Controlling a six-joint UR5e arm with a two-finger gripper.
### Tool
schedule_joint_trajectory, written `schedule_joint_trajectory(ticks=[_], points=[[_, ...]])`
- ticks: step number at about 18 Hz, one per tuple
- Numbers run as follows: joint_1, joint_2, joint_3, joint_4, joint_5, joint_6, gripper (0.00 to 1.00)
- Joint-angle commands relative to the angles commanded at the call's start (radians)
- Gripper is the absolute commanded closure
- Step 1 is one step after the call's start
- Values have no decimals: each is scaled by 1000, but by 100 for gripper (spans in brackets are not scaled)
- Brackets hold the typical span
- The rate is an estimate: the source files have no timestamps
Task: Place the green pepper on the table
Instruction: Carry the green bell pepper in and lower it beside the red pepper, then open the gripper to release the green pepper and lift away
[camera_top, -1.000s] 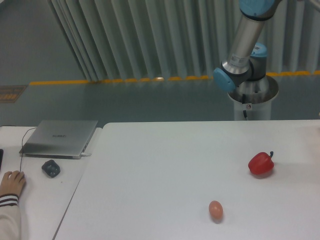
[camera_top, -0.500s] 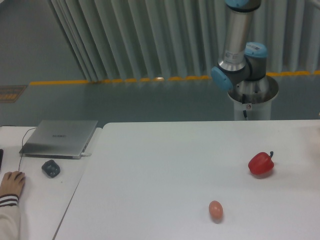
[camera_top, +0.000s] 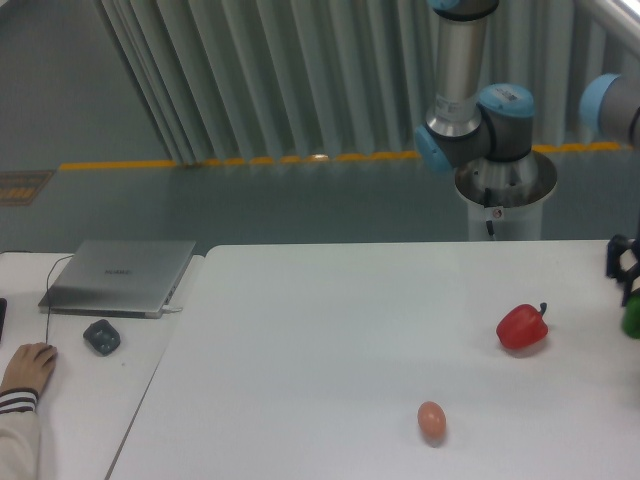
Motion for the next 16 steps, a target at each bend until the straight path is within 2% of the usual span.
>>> schedule_joint_trajectory(ticks=[4,8,9,10,14,16], points=[[-81,-72,2,44,60,-9,39],[-101,-100,8,57,75,-34,39],[-105,-98,8,58,85,-29,23],[-106,-98,8,61,88,-25,0],[-108,-85,15,61,135,-9,0],[-108,-82,40,58,146,-5,0]])
